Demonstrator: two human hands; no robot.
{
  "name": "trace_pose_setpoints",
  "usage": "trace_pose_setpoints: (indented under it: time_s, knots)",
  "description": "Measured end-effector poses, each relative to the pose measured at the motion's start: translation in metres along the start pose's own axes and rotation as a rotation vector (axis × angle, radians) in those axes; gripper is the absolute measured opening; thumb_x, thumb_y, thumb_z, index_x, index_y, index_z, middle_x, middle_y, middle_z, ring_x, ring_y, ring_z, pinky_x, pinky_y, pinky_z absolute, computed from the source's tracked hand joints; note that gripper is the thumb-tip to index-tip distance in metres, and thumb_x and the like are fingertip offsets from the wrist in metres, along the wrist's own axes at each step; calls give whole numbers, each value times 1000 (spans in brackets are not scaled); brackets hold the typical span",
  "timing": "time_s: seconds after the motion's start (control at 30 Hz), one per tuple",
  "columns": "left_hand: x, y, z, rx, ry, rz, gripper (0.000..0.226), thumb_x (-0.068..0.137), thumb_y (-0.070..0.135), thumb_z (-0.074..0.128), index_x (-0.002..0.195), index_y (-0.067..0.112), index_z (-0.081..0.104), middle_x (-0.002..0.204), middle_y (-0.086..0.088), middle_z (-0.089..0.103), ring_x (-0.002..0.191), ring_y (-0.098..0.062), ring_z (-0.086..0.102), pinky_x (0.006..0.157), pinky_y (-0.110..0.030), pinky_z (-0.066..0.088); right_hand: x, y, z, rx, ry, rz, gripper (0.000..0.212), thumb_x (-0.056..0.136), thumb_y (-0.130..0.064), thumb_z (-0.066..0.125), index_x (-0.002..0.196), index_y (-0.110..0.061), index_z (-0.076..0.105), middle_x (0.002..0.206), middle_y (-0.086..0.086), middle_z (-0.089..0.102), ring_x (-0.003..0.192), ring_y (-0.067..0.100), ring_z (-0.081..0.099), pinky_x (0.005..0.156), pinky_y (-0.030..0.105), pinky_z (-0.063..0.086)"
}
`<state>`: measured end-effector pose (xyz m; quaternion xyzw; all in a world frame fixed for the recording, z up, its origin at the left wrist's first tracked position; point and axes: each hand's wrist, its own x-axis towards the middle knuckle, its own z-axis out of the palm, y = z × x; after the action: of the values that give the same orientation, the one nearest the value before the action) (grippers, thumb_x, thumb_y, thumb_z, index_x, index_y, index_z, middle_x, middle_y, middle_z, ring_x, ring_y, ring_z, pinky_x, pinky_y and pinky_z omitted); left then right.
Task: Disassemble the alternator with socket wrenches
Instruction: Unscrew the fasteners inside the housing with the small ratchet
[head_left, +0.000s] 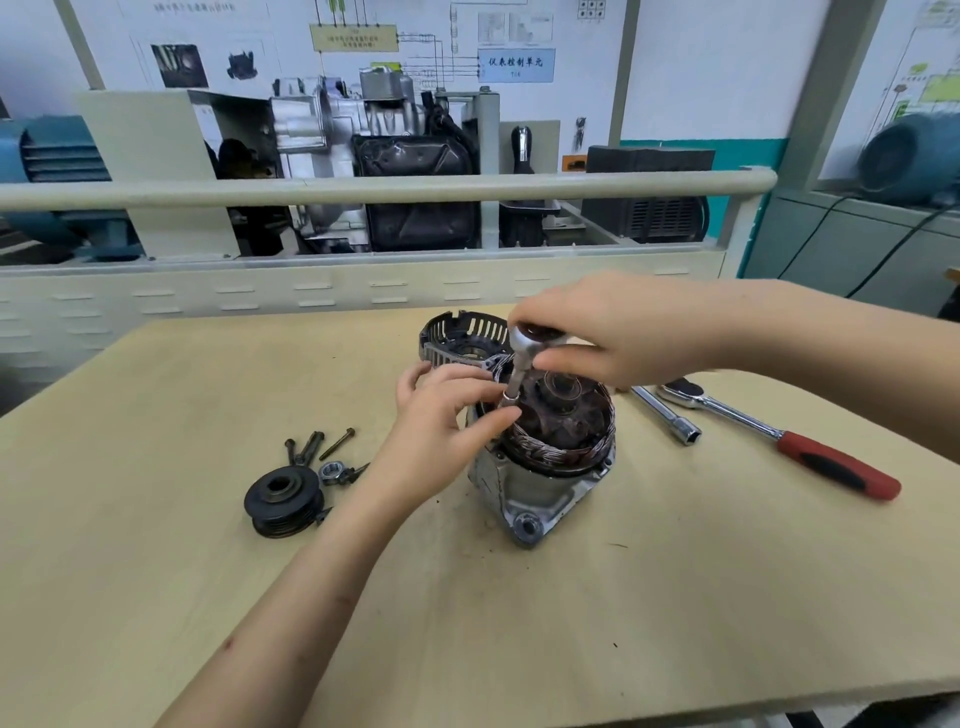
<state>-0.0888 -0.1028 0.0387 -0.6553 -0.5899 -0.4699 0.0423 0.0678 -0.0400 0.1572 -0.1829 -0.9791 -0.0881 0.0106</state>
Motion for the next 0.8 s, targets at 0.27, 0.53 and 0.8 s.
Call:
trace_pose_setpoints:
  time_s: [0.27,0.53,0.8]
  knots:
    - [4,4,2,115,42,52,20,73,33,74,77,15,68,79,22,54,92,-7,51,98,-19,9,-2,-2,3,-35,45,56,26,91,-47,39,91,-21,38,69,-12,40,60,3,38,49,20,24]
    - [7,8,4,160,61,71,26,70,33,77,65,11,62,65,13,57,79,-12,55,96,-17,10,-3,-2,3,-36,39,126,38,90,-53,36,84,-16,42,68,-6,44,60,7,41,49,25,26]
    - [6,5,0,86,15,102,15,77,25,72,82,11,72,79,13,61,93,-12,59,103,-20,10,-5,4,7,1,24,102,32,92,-46,38,101,-17,45,76,-9,42,70,15,43,60,28,28]
